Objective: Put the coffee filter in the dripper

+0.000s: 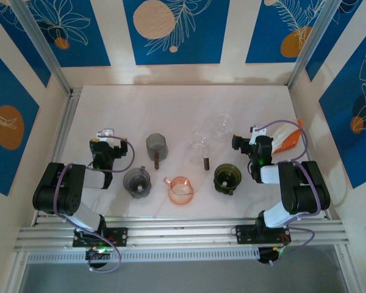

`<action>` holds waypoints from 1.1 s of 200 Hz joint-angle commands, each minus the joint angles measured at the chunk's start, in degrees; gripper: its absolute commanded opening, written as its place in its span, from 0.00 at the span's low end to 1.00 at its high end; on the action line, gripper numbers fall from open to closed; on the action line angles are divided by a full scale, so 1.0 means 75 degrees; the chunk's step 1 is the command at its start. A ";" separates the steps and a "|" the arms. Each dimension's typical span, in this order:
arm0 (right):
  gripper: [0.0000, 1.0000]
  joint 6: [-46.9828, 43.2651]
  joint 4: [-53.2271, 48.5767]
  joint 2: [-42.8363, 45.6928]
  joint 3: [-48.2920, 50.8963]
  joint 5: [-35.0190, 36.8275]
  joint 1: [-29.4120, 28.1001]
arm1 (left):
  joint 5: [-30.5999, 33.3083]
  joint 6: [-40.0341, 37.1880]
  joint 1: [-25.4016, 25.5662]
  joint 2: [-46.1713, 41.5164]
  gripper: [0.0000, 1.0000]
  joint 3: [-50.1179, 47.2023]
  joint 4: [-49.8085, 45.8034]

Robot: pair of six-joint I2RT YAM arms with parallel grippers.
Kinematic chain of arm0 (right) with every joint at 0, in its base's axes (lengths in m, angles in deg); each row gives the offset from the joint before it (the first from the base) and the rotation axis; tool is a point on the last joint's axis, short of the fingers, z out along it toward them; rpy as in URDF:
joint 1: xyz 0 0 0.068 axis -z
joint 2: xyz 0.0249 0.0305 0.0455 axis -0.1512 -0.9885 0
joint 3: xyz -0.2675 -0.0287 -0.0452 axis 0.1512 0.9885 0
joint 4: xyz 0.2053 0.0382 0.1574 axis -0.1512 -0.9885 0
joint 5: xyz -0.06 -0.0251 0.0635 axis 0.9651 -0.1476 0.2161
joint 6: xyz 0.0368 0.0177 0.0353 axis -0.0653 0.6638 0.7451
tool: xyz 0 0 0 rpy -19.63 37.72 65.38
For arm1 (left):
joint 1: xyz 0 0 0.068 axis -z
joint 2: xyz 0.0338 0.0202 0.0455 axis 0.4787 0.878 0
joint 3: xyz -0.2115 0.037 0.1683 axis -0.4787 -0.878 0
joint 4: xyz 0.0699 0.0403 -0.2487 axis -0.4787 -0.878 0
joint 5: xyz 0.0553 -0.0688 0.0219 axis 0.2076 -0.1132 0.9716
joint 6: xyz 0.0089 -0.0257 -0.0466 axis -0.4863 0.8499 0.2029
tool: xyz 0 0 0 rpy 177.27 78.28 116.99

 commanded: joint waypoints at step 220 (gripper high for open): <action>0.99 0.5414 -0.6898 0.1654 -0.2833 -0.1391 0.0901 | 0.0807 0.6341 -0.0410 -0.5274 1.00 0.0955 -0.5171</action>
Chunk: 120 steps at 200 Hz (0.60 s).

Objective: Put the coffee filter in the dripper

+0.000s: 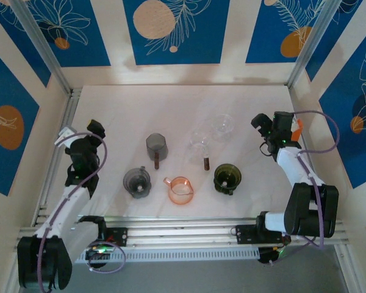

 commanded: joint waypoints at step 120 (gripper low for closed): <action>0.90 -0.0625 -0.4974 0.1692 -0.0136 -0.0008 -0.3151 | -0.5158 0.0194 0.0916 -0.0724 0.99 0.1199 -0.4874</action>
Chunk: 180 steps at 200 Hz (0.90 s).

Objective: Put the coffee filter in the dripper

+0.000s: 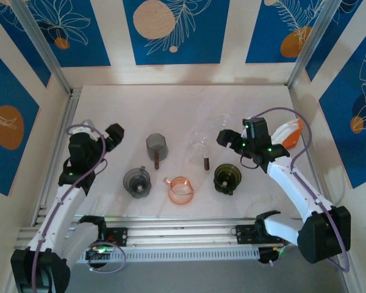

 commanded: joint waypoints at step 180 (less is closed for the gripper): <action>0.05 0.0570 -0.3119 0.0711 0.0750 0.0569 -0.0693 | -0.1053 -0.0093 0.1031 -0.0309 0.99 -0.0132 -0.1994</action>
